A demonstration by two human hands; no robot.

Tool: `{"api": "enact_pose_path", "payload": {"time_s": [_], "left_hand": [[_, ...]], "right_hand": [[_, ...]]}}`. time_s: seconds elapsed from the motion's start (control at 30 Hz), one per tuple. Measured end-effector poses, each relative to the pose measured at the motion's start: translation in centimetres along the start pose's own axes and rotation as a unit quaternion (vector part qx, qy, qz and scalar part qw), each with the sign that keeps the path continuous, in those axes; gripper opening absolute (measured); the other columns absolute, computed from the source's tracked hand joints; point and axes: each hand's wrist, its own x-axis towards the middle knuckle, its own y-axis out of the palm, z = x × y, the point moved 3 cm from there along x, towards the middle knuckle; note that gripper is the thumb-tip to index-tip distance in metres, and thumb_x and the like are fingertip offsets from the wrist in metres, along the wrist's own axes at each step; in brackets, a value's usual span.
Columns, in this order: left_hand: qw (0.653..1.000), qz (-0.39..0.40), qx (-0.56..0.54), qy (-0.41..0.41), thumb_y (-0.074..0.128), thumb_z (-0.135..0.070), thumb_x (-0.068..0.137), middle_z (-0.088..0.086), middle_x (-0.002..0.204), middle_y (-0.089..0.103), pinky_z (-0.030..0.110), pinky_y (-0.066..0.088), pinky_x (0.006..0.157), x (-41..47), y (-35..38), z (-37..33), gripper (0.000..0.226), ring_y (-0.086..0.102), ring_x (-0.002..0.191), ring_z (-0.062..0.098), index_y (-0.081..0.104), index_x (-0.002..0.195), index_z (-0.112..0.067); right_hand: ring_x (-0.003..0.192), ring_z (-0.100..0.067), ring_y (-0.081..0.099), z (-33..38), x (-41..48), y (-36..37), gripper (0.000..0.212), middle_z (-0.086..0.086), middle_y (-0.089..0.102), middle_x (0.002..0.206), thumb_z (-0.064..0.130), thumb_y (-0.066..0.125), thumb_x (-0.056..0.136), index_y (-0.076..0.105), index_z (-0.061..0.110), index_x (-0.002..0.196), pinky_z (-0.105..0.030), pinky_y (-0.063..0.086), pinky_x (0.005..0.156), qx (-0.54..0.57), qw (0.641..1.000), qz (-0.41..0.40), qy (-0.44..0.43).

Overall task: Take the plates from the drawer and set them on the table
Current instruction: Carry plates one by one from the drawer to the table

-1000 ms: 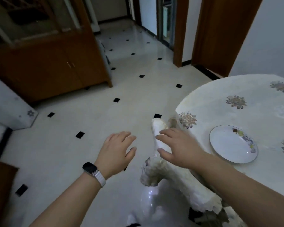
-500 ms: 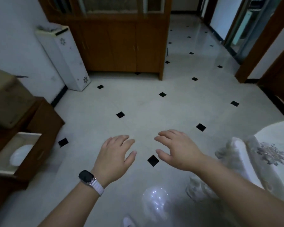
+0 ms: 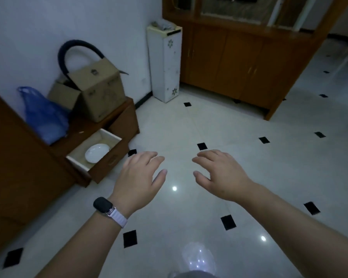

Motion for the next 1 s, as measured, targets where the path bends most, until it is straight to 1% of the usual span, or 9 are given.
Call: {"api": "enact_pose_path", "payload": {"time_s": [0.13, 0.2, 0.33, 0.53, 0.7, 0.87, 1.0], "left_hand": [[0.996, -0.011, 0.016, -0.083, 0.05, -0.04, 0.091, -0.002, 0.12, 0.064, 0.037, 0.04, 0.094, -1.8, -1.9, 4.6, 0.035, 0.055, 0.113, 0.019, 0.065, 0.116, -0.021], [0.992, -0.019, 0.027, -0.126, 0.052, -0.039, 0.091, -0.004, 0.121, 0.064, 0.036, 0.04, 0.094, -2.3, -2.6, 6.8, 0.033, 0.054, 0.114, 0.017, 0.065, 0.117, -0.022], [0.982, -0.006, 0.052, -0.179, 0.049, -0.041, 0.092, -0.005, 0.122, 0.062, 0.036, 0.042, 0.093, -1.5, -3.0, 10.2, 0.035, 0.053, 0.114, 0.014, 0.063, 0.12, -0.025], [0.976, -0.008, 0.066, -0.21, 0.047, -0.042, 0.092, -0.006, 0.122, 0.063, 0.037, 0.041, 0.093, 3.9, -1.9, 13.3, 0.036, 0.053, 0.114, 0.013, 0.062, 0.121, -0.026], [0.971, -0.008, 0.072, -0.228, 0.048, -0.041, 0.089, -0.003, 0.115, 0.066, 0.04, 0.046, 0.087, 11.3, 0.1, 16.1, 0.036, 0.058, 0.107, 0.018, 0.065, 0.115, -0.022], [0.963, 0.007, 0.095, -0.254, 0.04, -0.046, 0.089, -0.001, 0.116, 0.067, 0.043, 0.05, 0.084, 17.6, 1.1, 19.5, 0.043, 0.06, 0.103, 0.02, 0.065, 0.116, -0.023], [0.955, -0.019, 0.109, -0.276, 0.046, -0.041, 0.087, 0.004, 0.112, 0.067, 0.038, 0.049, 0.079, 19.3, 0.4, 22.0, 0.04, 0.062, 0.097, 0.024, 0.066, 0.112, -0.017]], "right_hand": [[0.113, -0.024, 0.058, 3.3, 5.5, 1.2, 0.05, 0.002, 0.065, 0.121, 0.05, 0.039, 0.088, 0.064, 0.021, 0.12, -0.038, 0.043, 0.092, 0.005, 0.998, 0.018, -0.058], [0.113, -0.024, 0.058, 4.7, 7.9, 1.7, 0.051, 0.002, 0.065, 0.121, 0.051, 0.039, 0.087, 0.064, 0.021, 0.12, -0.037, 0.043, 0.091, 0.01, 0.996, 0.018, -0.082], [0.112, -0.024, 0.059, 6.3, 12.4, 2.9, 0.051, 0.002, 0.066, 0.12, 0.05, 0.039, 0.087, 0.065, 0.02, 0.12, -0.037, 0.044, 0.09, 0.03, 0.992, 0.025, -0.122], [0.112, -0.023, 0.058, 4.9, 20.1, 4.6, 0.052, 0.002, 0.065, 0.12, 0.048, 0.037, 0.088, 0.064, 0.02, 0.121, -0.039, 0.045, 0.091, 0.05, 0.986, 0.048, -0.154], [0.115, -0.021, 0.056, 2.0, 28.5, 5.5, 0.055, 0.004, 0.064, 0.123, 0.051, 0.033, 0.088, 0.062, 0.022, 0.125, -0.038, 0.042, 0.095, 0.07, 0.98, 0.074, -0.173], [0.112, -0.019, 0.056, 0.4, 37.5, 5.8, 0.047, 0.005, 0.064, 0.12, 0.047, 0.04, 0.089, 0.062, 0.023, 0.123, -0.038, 0.043, 0.093, 0.09, 0.971, 0.074, -0.209], [0.112, -0.017, 0.054, 1.7, 43.2, 6.4, 0.043, 0.006, 0.062, 0.121, 0.046, 0.04, 0.092, 0.061, 0.025, 0.123, -0.039, 0.044, 0.094, 0.099, 0.957, 0.09, -0.256]]}}
